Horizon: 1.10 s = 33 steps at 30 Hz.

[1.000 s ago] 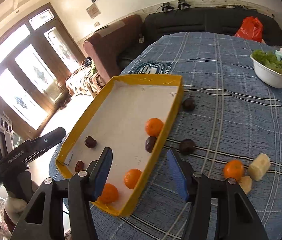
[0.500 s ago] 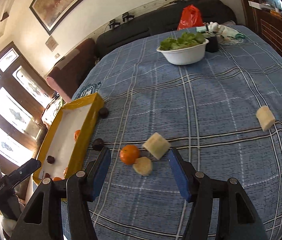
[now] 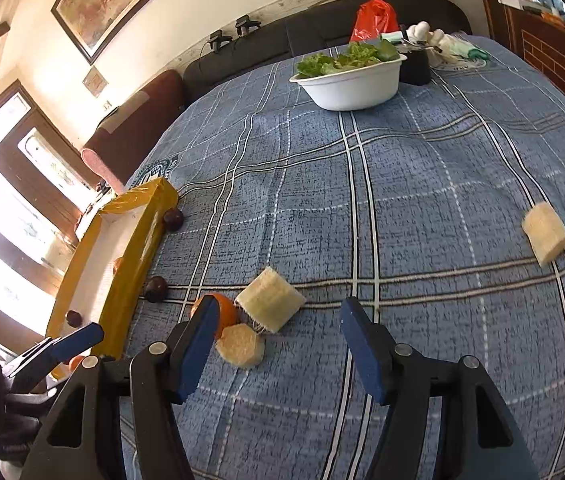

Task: Organize fruits
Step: 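Move both tools back toward the pale root chunks on the cover, then grasp an orange with the left tool while the right tool grasps a pale root chunk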

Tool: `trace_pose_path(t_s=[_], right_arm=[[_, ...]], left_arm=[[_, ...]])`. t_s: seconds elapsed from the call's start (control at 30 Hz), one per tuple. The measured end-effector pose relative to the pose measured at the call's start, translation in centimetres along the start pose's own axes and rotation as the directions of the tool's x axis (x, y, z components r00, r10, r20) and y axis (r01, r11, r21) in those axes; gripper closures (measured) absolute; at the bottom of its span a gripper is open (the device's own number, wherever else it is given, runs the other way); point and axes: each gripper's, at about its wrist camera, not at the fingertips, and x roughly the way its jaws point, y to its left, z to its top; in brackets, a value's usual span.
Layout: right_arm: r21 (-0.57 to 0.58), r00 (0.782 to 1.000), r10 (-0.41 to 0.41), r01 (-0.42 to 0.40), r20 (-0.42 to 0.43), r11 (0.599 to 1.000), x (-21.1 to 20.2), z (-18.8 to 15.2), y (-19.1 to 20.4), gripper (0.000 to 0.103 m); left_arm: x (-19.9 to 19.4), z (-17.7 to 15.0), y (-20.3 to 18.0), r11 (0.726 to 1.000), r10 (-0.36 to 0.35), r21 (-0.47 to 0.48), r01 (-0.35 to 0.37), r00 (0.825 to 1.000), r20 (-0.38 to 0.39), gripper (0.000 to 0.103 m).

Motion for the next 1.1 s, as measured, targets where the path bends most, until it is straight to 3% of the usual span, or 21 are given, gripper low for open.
trace_pose_path(t_s=[0.33, 0.4, 0.53, 0.83, 0.97, 1.03, 1.1], right_arm=[[-0.093, 0.999, -0.024, 0.020, -0.034, 0.995, 3.3, 0.2, 1.1, 0.035], [-0.094, 1.000, -0.021, 0.019, -0.023, 0.995, 3.2, 0.1, 0.9, 0.052], [-0.086, 1.000, -0.012, 0.012, 0.007, 0.996, 2.8, -0.1, 0.4, 0.056], [0.057, 0.998, 0.038, -0.042, 0.054, 0.998, 1.7, 0.1, -3.1, 0.056], [0.083, 0.997, 0.063, -0.067, 0.052, 0.994, 1.8, 0.4, -3.6, 0.056], [0.084, 0.997, 0.065, -0.069, 0.050, 0.994, 1.8, 0.4, -3.6, 0.056], [0.085, 0.996, 0.068, -0.072, 0.049, 0.994, 1.9, 0.5, -3.7, 0.056]], left_arm=[[1.5, 0.1, -1.1, 0.999, 0.006, 0.044, -0.005, 1.000, -0.023, 0.026], [1.9, 0.2, -1.2, 0.999, 0.011, 0.045, -0.010, 0.999, -0.030, 0.025], [3.2, 0.6, -1.3, 1.000, 0.008, 0.024, -0.007, 0.998, -0.059, 0.026], [5.9, 1.9, -1.3, 0.999, -0.033, -0.037, 0.031, 0.998, -0.049, 0.026], [7.6, 2.4, -1.0, 0.997, -0.057, -0.063, 0.053, 0.996, -0.071, 0.050], [8.2, 2.5, -1.3, 0.996, -0.066, -0.059, 0.062, 0.995, -0.079, 0.058], [8.5, 2.4, -2.2, 1.000, -0.020, -0.012, 0.019, 0.998, -0.065, 0.059]])
